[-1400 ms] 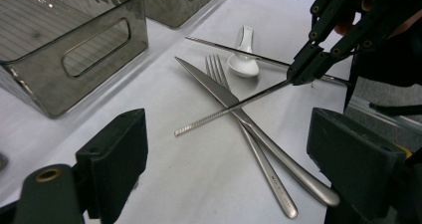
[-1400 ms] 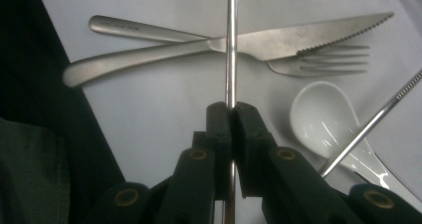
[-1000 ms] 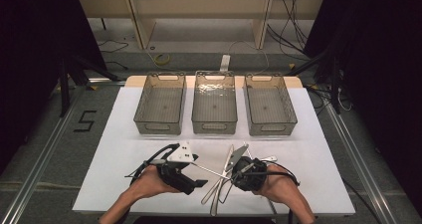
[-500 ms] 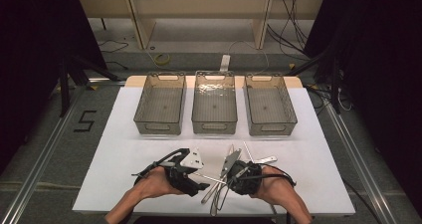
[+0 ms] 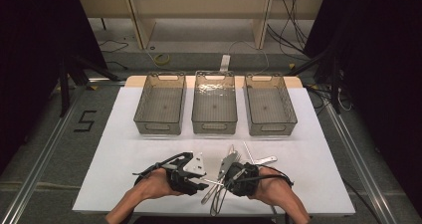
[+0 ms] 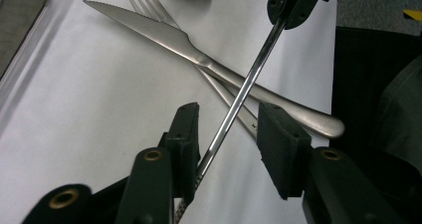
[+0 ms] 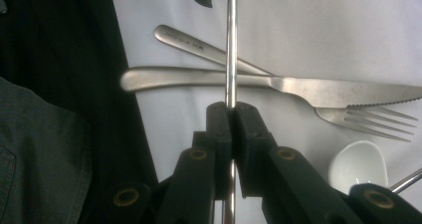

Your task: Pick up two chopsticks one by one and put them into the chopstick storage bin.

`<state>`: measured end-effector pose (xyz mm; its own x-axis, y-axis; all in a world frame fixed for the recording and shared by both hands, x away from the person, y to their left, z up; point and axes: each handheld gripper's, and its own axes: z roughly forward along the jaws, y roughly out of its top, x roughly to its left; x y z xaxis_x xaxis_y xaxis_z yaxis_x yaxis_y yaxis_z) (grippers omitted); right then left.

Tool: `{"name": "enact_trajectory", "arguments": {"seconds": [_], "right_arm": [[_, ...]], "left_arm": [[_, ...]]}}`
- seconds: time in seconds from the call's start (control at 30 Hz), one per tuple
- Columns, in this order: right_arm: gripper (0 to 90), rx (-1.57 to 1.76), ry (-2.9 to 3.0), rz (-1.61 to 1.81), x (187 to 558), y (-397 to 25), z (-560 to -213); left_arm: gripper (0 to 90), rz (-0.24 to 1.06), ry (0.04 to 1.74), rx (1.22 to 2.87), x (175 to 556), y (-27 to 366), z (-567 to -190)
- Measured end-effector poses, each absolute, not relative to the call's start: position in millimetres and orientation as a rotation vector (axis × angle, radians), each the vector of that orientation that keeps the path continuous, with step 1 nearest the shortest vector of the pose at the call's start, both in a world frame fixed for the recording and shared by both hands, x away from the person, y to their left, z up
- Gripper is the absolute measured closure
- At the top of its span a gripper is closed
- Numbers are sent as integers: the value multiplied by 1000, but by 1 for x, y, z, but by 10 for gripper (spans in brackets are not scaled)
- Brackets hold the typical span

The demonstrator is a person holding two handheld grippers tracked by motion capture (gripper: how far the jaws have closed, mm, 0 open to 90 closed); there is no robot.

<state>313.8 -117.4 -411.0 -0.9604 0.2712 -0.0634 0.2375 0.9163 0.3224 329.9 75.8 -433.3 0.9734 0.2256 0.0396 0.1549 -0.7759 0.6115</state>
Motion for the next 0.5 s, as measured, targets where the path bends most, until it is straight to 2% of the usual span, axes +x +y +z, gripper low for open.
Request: {"name": "enact_trajectory", "arguments": {"seconds": [0.5], "right_arm": [[864,291,3004,448,311,-116,-411]], "left_arm": [[758,163,135,2518,324,74,-436]]}}
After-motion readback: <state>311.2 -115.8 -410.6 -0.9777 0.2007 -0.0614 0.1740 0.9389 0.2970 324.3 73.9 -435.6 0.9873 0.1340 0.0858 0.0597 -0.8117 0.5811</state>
